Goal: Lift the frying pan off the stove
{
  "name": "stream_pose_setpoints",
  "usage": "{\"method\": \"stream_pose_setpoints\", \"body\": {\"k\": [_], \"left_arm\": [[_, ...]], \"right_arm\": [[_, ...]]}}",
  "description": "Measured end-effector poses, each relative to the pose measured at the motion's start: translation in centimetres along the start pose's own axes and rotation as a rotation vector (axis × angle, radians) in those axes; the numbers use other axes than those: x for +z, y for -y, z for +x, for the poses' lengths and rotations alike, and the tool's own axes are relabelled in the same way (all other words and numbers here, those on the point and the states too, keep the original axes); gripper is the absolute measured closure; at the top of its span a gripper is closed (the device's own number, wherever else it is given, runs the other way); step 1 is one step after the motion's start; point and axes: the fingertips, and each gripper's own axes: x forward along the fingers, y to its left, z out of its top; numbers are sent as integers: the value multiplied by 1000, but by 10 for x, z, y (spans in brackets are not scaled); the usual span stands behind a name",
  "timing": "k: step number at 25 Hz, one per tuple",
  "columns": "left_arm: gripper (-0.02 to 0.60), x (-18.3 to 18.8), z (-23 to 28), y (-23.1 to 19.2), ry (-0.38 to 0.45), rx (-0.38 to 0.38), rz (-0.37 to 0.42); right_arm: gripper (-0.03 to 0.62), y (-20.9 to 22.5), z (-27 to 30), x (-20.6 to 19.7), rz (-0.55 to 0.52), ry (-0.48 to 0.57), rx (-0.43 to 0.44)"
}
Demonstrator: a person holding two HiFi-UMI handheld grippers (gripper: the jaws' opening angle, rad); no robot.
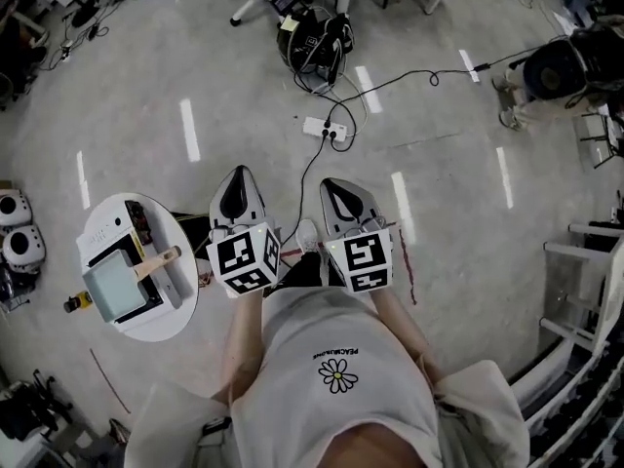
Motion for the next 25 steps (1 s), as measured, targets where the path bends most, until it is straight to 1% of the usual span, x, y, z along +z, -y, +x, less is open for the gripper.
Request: {"method": "stream_pose_setpoints", "body": {"k": [6,10,14,17,21,25], "left_arm": [[583,15,-32,-84,67,217,-101],[583,14,-64,-139,106,380,-173],[582,0,-111,-185,154,594,-268],[583,-17,-145,-213,169,738,-330],[583,-37,-191,-238,182,927,-414],[583,-57,-234,-256,213,1153,-509]], "right_arm": [[591,-58,50,43,-152,24,191],[591,-109,73,64,-251,41,340],[591,-168,94,78,-366,70,545],[592,-214,108,82,-432,80,682],[592,-274,122,85,-511,84,861],[591,-334,137,81,-618,77,1070]]}}
